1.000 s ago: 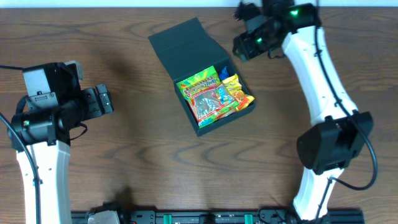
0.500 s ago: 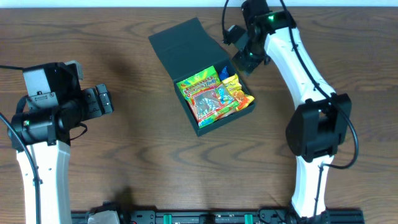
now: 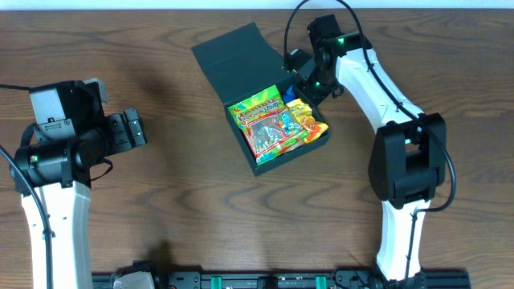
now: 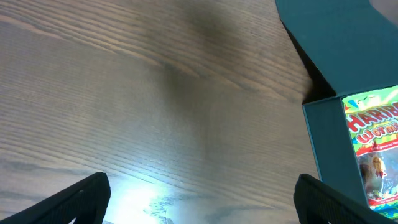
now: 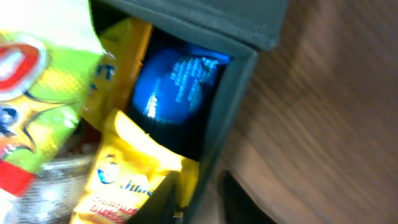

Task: Pack container

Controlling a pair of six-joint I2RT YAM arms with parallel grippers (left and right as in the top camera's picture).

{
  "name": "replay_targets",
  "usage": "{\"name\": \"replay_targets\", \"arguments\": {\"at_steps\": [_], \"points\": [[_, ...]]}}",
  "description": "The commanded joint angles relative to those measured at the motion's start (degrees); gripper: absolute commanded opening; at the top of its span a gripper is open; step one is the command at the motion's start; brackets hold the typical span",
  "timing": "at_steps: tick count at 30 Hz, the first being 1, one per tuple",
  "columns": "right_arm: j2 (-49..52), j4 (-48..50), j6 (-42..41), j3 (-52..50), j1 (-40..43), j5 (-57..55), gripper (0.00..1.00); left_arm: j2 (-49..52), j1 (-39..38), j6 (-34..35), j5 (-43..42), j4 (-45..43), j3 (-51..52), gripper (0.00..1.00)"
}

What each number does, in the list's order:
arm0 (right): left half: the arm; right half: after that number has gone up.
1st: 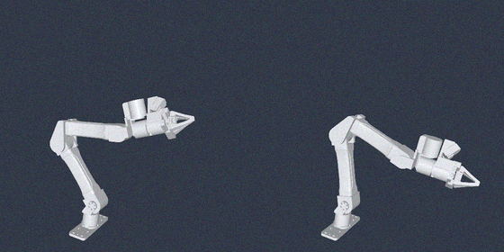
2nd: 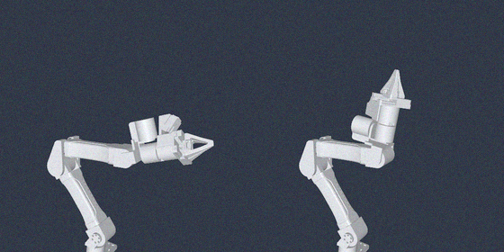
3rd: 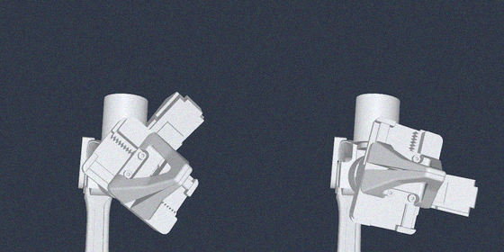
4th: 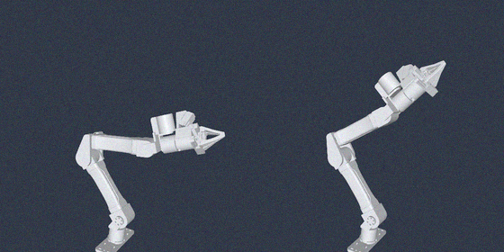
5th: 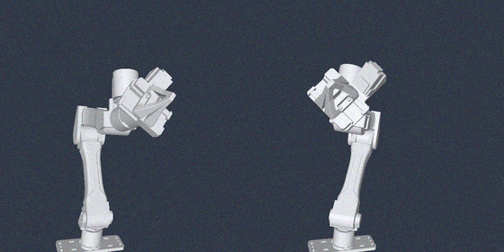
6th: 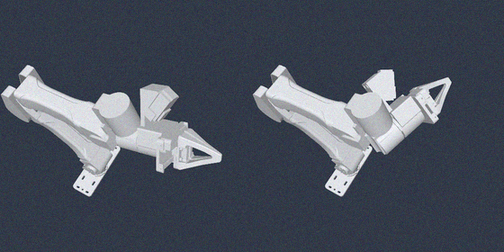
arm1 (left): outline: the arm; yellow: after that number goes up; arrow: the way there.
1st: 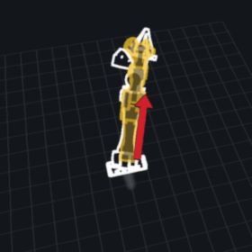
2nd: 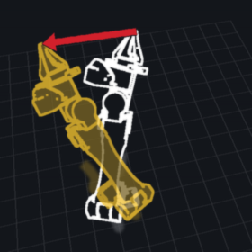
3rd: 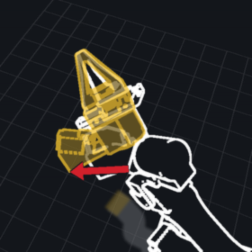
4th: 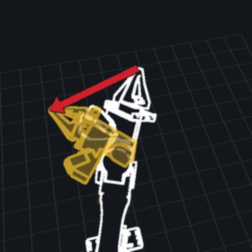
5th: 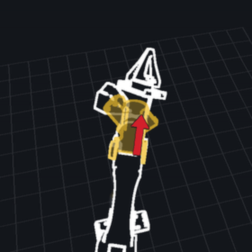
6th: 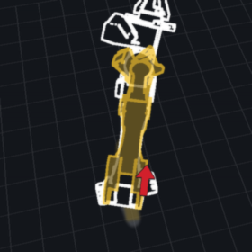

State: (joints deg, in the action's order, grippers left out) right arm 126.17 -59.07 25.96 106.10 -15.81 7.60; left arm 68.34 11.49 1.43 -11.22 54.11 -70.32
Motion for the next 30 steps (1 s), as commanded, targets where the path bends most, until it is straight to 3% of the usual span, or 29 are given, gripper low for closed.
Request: {"name": "replay_targets", "arguments": {"at_steps": [1, 3, 18, 26, 30], "points": [[0.6, 0.0, -3.3, -0.3, -0.4, 0.2, 0.06, -0.5, 0.2, -0.6, -0.2, 0.3, -0.3, 0.95], [0.6, -0.7, -4.3, -0.3, -0.4, 0.2, 0.02, -0.5, 0.2, -0.6, -0.2, 0.3, -0.3, 0.95], [0.0, -8.1, -26.3, -0.3, -0.4, 0.4, 0.02, -0.5, 0.2, -0.6, -0.2, 0.3, -0.3, 0.95], [-5.1, -8.4, -27.5, -2.7, -1.8, 1.9, 0.02, -0.5, 0.2, -0.6, -0.2, 0.3, -0.3, 0.95], [-11.0, -6.2, -28.9, -9.6, -2.2, 1.5, 0.02, -0.5, 0.2, -0.6, -0.2, 0.3, -0.3, 0.95]]}}
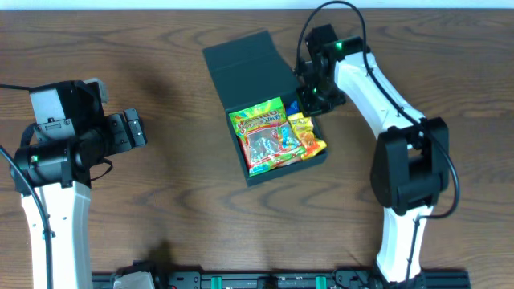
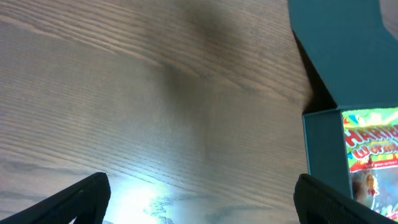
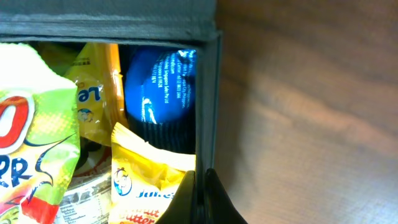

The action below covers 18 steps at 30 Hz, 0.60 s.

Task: Pack container

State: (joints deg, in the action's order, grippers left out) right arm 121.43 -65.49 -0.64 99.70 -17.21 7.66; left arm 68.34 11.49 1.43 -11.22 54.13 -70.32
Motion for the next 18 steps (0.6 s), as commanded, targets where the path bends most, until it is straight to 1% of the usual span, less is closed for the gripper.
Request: {"name": "replay_targets", "arguments": {"at_steps": [1, 5, 8, 10, 13, 18], "points": [[-8.3, 1.7, -2.5, -6.3, -1.0, 1.4, 0.02, -0.5, 0.2, -0.6, -0.2, 0.3, -0.3, 0.95], [-16.7, 9.0, -5.1, -19.0, -1.6, 1.4, 0.02, -0.5, 0.2, -0.6, -0.2, 0.3, -0.3, 0.95], [-22.3, 12.6, -10.8, -27.0, -2.9, 1.2, 0.02, -0.5, 0.2, -0.6, -0.2, 0.3, -0.3, 0.95], [-26.3, 14.8, -17.4, -32.7, -5.7, -3.0, 0.02, -0.5, 0.2, -0.6, -0.2, 0.3, -0.3, 0.95], [-29.9, 17.8, -23.2, -37.5, -10.4, -4.9, 0.02, -0.5, 0.2, -0.6, -0.2, 0.3, -0.3, 0.95], [-32.4, 17.6, -29.5, -39.6, -16.4, -7.9, 0.02, -0.5, 0.2, -0.6, -0.2, 0.3, -0.3, 0.95]]}}
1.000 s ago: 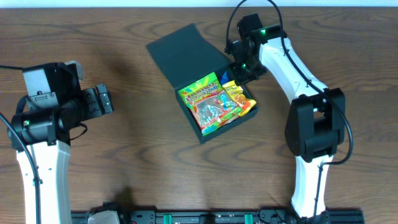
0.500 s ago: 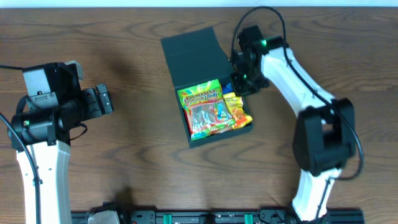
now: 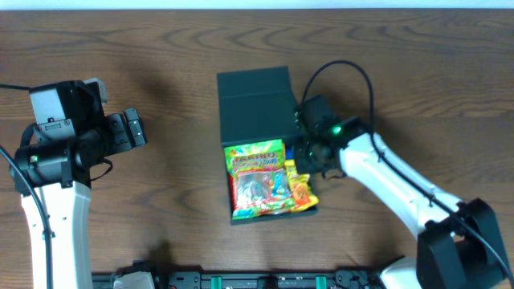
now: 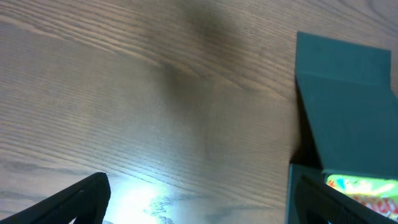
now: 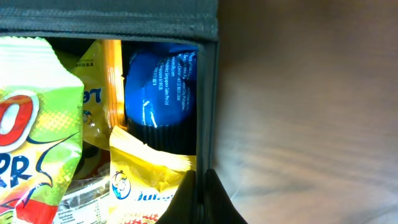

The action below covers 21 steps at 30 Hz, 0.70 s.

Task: Pack container

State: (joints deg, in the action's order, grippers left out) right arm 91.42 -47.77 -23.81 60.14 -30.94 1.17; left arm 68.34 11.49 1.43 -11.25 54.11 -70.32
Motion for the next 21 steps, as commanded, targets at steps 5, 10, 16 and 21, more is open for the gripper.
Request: {"name": "replay_targets", "arguments": {"at_steps": [5, 10, 16, 21], "points": [[-2.8, -3.0, -13.6, -0.1, -6.3, -6.1, 0.01, -0.5, 0.2, -0.6, -0.2, 0.3, -0.3, 0.95], [-2.8, -3.4, -13.8, -0.1, -7.0, -8.4, 0.02, -0.5, 0.2, -0.6, -0.2, 0.3, -0.3, 0.95], [-3.7, -3.4, -13.8, -0.1, -7.0, -8.5, 0.32, -0.5, 0.2, -0.6, -0.2, 0.3, -0.3, 0.95], [-8.9, -1.1, -11.9, 0.8, -7.0, -8.9, 0.42, -0.5, 0.2, -0.6, -0.2, 0.3, -0.3, 0.95]]}}
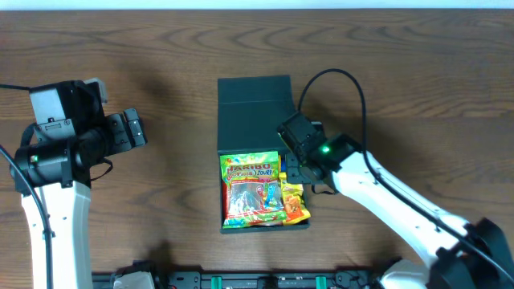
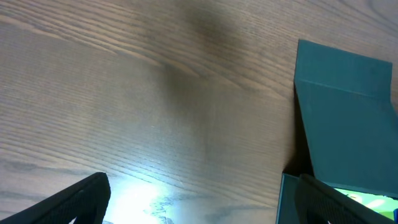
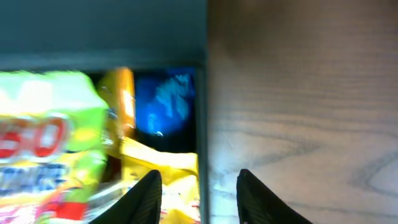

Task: Pack container

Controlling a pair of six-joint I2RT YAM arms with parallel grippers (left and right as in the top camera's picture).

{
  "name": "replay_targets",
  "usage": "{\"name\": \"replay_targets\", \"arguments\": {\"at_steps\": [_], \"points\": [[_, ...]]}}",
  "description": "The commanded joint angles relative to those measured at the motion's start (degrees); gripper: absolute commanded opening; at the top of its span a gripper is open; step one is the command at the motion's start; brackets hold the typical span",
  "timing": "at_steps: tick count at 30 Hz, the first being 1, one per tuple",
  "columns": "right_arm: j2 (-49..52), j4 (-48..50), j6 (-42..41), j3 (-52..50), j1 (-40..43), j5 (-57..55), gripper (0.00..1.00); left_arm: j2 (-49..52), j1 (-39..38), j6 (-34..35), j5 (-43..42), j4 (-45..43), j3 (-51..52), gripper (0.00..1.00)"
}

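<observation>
The dark green box [image 1: 265, 227] stands at the table's middle, square to the edges, its lid [image 1: 253, 112] laid open toward the far side. Inside lie a green gummy bag [image 1: 250, 189], a yellow snack bag [image 1: 295, 205] and a blue packet [image 3: 165, 102] in the far right corner. My right gripper [image 1: 295, 172] is open, one finger inside and one outside the box's right wall [image 3: 202, 155], as the right wrist view [image 3: 200, 202] shows. My left gripper [image 1: 135, 128] stands open over bare wood at the left [image 2: 205, 208], with the lid [image 2: 345, 112] at its right.
Brown wooden table [image 1: 161, 209] all round the box. The right arm's black cable [image 1: 329, 76] loops above the table beside the lid. The left arm's base [image 1: 52, 152] stands at the left edge.
My right gripper, then shut on the box's right wall, is now open astride that wall. The box sits slightly nearer the front. The left arm has not moved.
The box first lay askew at the back, my right gripper at its right wall. It was then shut on that wall with the box turned straighter, later at the middle and square. Now the wall is released. The left gripper stayed open and still.
</observation>
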State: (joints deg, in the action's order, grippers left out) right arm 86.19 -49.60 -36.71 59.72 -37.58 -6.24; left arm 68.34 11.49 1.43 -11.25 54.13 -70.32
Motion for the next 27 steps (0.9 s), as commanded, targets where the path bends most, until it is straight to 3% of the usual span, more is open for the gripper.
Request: {"name": "replay_targets", "arguments": {"at_steps": [1, 3, 5, 7, 8, 16, 27], "points": [[-4.9, 1.2, 1.7, 1.9, -0.2, -2.3, 0.44, -0.5, 0.2, -0.6, -0.2, 0.3, -0.3, 0.95], [-7.6, 1.8, 2.6, 4.0, 0.9, -4.3, 0.42, -0.5, 0.2, -0.6, -0.2, 0.3, -0.3, 0.95], [-9.6, 2.2, 5.9, 6.6, 3.3, -2.5, 0.27, -0.5, 0.2, -0.6, -0.2, 0.3, -0.3, 0.95], [-10.5, 1.3, 7.4, 9.8, 7.3, 0.7, 0.06, -0.5, 0.2, -0.6, -0.2, 0.3, -0.3, 0.95], [-10.5, 0.5, 7.7, 11.4, 9.7, 2.8, 0.02, -0.5, 0.2, -0.6, -0.2, 0.3, -0.3, 0.95], [-4.9, -1.2, 11.1, 12.0, 34.9, 36.9, 0.01, -0.5, 0.2, -0.6, -0.2, 0.3, -0.3, 0.95], [19.6, 2.4, 23.4, 10.3, 38.7, 64.4, 0.02, -0.5, 0.2, -0.6, -0.2, 0.3, -0.3, 0.95]]}}
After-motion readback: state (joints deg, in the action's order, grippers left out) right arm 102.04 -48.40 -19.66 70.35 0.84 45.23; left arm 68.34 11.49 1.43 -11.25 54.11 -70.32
